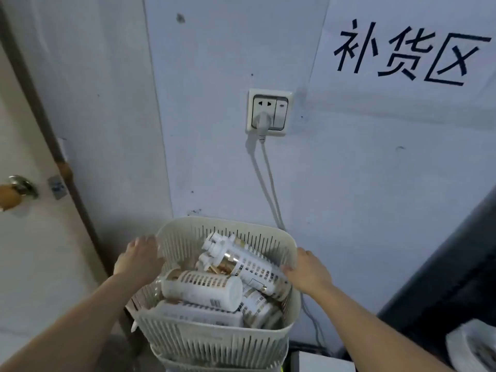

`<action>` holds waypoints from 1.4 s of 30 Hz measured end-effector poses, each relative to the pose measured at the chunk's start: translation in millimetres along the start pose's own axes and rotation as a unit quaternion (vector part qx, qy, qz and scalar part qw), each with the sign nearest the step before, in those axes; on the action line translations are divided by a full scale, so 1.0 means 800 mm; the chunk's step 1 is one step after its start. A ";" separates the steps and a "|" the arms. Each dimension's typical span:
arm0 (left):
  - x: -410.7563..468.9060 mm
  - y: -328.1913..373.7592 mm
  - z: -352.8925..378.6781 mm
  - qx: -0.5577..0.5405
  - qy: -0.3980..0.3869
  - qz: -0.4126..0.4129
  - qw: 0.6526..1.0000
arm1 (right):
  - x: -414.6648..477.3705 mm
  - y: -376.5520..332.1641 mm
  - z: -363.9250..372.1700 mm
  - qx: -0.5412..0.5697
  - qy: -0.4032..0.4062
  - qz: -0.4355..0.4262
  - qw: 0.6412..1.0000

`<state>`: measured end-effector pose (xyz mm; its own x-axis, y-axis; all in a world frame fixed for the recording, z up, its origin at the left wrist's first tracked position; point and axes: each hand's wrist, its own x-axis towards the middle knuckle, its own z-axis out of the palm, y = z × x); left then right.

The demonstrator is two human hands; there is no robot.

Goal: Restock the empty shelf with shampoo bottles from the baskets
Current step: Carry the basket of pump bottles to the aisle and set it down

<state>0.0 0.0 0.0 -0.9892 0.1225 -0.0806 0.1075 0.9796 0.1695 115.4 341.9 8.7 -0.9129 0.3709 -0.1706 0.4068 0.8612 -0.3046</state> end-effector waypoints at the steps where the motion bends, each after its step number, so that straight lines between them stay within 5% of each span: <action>1: 0.006 -0.003 0.003 -0.013 -0.011 -0.011 1.000 | 0.003 -0.002 0.005 0.017 0.006 0.019 1.000; 7: 0.032 -0.003 0.016 -0.168 -0.007 -0.021 0.985 | 0.004 0.000 0.034 0.199 0.050 0.082 0.975; 12: 0.045 -0.034 0.011 -0.394 -0.089 -0.052 0.913 | -0.002 -0.007 0.039 0.444 0.053 0.165 0.879; 17: 0.039 -0.036 0.014 -0.495 -0.095 -0.080 0.860 | -0.009 -0.011 0.038 0.538 0.042 0.206 0.817; 28: 0.029 -0.014 -0.021 -0.512 -0.097 -0.069 0.851 | -0.056 0.001 0.024 0.640 0.064 0.236 0.729; 42: -0.054 0.138 -0.008 -0.539 -0.255 0.057 0.801 | -0.276 0.112 0.004 0.672 0.190 0.314 0.643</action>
<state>54.2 101.9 28.8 -0.7802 0.5198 -0.3480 -0.2253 0.2855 0.9315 353.6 336.3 16.2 -0.3928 0.7776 -0.4910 0.1273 -0.4828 -0.8664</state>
